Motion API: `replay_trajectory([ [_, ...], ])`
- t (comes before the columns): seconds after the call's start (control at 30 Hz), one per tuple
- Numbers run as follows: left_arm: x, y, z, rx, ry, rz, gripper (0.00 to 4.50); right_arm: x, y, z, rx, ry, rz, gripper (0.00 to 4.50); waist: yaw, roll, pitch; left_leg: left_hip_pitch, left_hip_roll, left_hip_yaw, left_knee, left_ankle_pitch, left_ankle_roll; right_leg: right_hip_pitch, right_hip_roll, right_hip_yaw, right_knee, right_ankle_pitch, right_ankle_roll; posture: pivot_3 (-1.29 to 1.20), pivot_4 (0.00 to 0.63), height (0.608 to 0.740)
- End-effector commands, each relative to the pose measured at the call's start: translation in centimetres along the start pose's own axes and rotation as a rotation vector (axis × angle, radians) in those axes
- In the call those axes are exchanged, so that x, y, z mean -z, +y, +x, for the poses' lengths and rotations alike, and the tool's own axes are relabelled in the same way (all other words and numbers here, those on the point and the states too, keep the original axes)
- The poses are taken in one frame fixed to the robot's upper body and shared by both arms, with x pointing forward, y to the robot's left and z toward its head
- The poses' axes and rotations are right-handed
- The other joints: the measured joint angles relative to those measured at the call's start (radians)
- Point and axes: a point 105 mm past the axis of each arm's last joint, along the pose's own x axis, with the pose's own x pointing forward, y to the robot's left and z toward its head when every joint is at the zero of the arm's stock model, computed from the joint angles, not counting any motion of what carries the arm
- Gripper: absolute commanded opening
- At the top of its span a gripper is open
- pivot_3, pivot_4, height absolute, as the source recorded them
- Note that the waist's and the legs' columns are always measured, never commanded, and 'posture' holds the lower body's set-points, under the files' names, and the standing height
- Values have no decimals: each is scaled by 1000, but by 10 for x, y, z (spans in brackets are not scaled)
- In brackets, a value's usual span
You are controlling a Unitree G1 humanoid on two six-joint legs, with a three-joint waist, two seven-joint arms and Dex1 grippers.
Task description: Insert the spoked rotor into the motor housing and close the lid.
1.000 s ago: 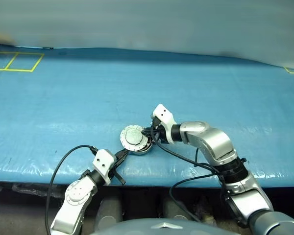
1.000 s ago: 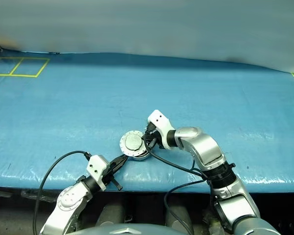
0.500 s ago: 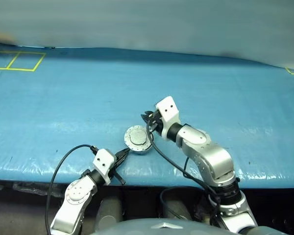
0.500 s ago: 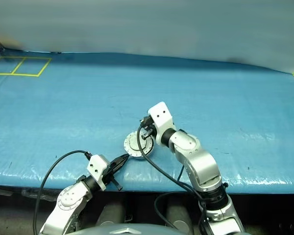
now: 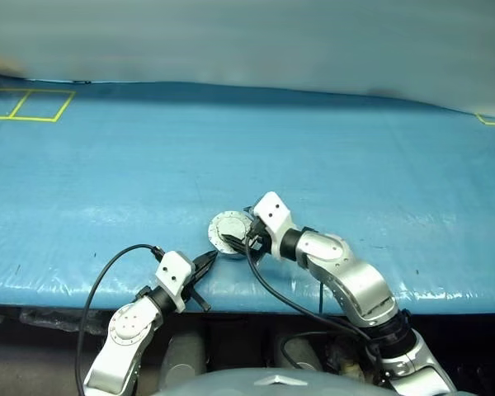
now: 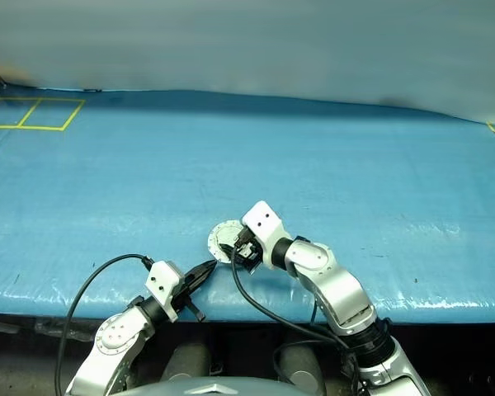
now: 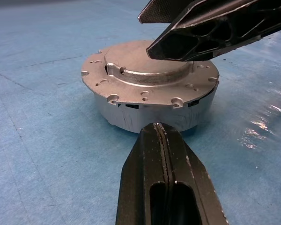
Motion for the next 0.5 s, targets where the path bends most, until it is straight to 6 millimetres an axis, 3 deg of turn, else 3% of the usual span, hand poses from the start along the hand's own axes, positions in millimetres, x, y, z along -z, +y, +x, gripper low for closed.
replay_trajectory([
  [0.03, -11, 1, -1, -6, -38, 23, 0, -11, 7, 3, -23, -50, -29, 4493, 0, 0, 0, 0, 0, 0, 0, 0, 0, 0, 0, 0, 0, 0, 0, 0, 150, 740],
  [0.27, -12, 2, 0, -9, -39, 24, 0, -8, 15, 7, -47, -43, -36, 4493, 2, 0, 0, 0, 0, 0, 0, 0, 0, 0, 0, 0, 0, 0, 0, 0, 150, 740],
  [0.5, -12, 1, 1, -6, -42, 25, 0, 0, 10, 11, -15, -27, -20, 4493, 3, 0, 0, 0, 0, 0, 0, 0, 0, 0, 0, 0, 0, 0, 0, 0, 150, 740],
])
